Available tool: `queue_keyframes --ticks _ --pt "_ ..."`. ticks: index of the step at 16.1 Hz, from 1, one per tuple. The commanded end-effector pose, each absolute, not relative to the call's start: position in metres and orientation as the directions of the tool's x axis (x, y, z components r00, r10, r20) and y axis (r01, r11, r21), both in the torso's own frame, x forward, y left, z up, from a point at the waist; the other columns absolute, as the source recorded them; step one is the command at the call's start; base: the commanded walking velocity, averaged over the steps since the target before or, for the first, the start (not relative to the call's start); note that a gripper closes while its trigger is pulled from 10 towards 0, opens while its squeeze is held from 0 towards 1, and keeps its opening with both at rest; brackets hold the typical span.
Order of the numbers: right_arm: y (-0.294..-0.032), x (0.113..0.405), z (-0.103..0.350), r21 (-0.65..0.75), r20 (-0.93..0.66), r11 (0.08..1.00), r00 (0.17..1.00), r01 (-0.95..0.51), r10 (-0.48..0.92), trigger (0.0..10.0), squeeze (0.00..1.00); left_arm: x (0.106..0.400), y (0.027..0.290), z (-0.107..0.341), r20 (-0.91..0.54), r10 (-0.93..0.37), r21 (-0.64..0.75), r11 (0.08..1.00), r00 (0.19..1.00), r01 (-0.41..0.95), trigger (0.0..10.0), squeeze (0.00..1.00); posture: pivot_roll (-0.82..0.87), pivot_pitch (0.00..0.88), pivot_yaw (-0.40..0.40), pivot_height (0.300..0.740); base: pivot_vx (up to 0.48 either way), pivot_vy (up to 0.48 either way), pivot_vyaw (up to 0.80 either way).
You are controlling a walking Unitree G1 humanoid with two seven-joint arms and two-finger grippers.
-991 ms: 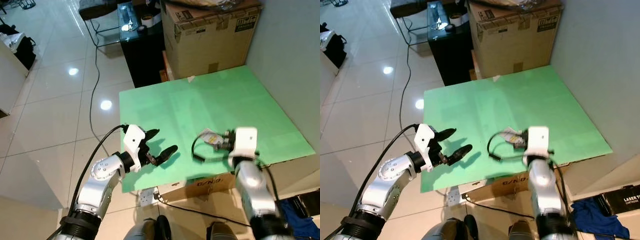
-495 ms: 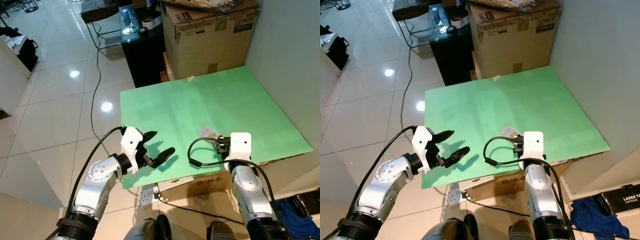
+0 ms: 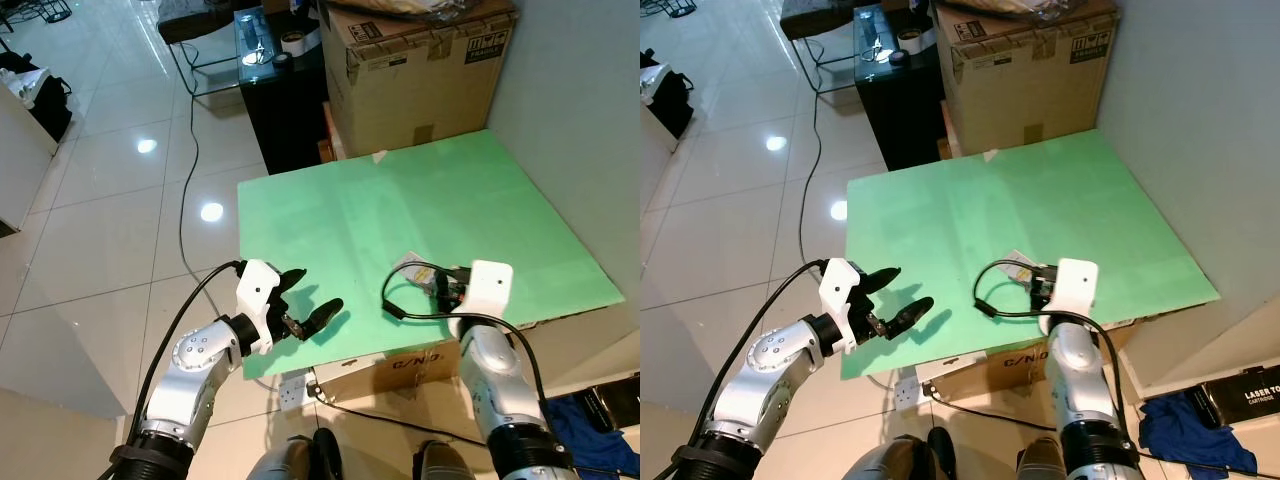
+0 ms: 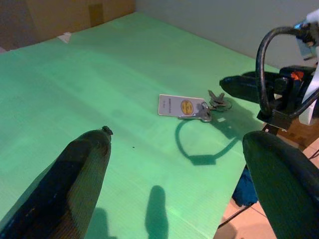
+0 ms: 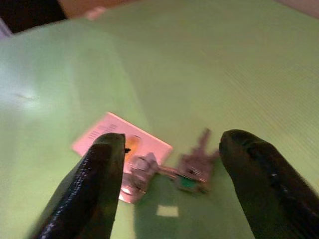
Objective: Hang keys on a hook
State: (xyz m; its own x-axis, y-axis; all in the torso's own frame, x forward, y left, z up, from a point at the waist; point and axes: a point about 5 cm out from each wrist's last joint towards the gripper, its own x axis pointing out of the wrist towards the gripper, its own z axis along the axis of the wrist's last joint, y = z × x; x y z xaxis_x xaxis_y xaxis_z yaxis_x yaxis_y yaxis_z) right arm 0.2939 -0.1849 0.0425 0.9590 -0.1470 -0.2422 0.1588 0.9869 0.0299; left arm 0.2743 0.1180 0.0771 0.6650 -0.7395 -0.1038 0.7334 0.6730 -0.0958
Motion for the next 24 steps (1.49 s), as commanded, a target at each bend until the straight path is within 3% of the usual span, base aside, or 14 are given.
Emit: queue_keyframes --ticks 1,2,3,11,15,20,24 --pt "-0.185 0.291 0.034 0.012 -0.292 0.987 0.944 0.163 -0.153 10.0 1.0 0.273 0.125 0.079 -0.104 -0.725 -0.095 0.689 0.681 0.719 10.0 0.0 -0.13 0.163 0.192 0.74 0.0 0.0 0.0" --pt "-0.186 0.291 0.031 -0.02 -0.311 0.987 0.938 0.158 -0.156 10.0 0.16 0.273 0.126 0.079 -0.107 -0.724 -0.093 0.69 0.682 0.718 10.0 0.0 -0.13 0.164 0.192 0.74 0.0 0.0 0.0" --pt "-0.186 0.291 0.03 -0.034 -0.319 0.987 0.935 0.156 -0.158 10.0 0.0 0.273 0.126 0.079 -0.11 -0.723 -0.092 0.69 0.682 0.718 10.0 0.0 -0.13 0.167 0.194 0.74 0.0 0.0 0.0" --pt "-0.2 0.286 0.016 -0.077 -0.367 0.976 0.905 0.202 -0.216 10.0 0.0 0.271 0.128 0.079 -0.121 -0.726 -0.087 0.688 0.677 0.721 10.0 0.0 -0.11 0.179 0.199 0.74 0.0 0.0 0.0" --pt "-0.21 0.289 0.022 -0.175 -0.313 0.961 0.913 0.214 -0.261 10.0 0.0 0.269 0.128 0.078 -0.124 -0.725 -0.086 0.688 0.677 0.721 10.0 0.0 -0.11 0.181 0.199 0.74 0.0 0.0 0.0" --pt "-0.214 0.291 0.022 -0.188 -0.309 0.957 0.912 0.221 -0.271 10.0 0.0 0.267 0.127 0.078 -0.127 -0.728 -0.088 0.685 0.674 0.723 10.0 0.0 -0.11 0.193 0.2 0.74 0.0 0.0 0.0" --pt "-0.204 0.299 0.036 -0.249 -0.216 0.95 0.946 0.187 -0.242 10.0 0.0 0.264 0.13 0.078 -0.129 -0.727 -0.085 0.686 0.675 0.723 10.0 0.0 -0.11 0.197 0.198 0.74 0.0 0.0 0.0"
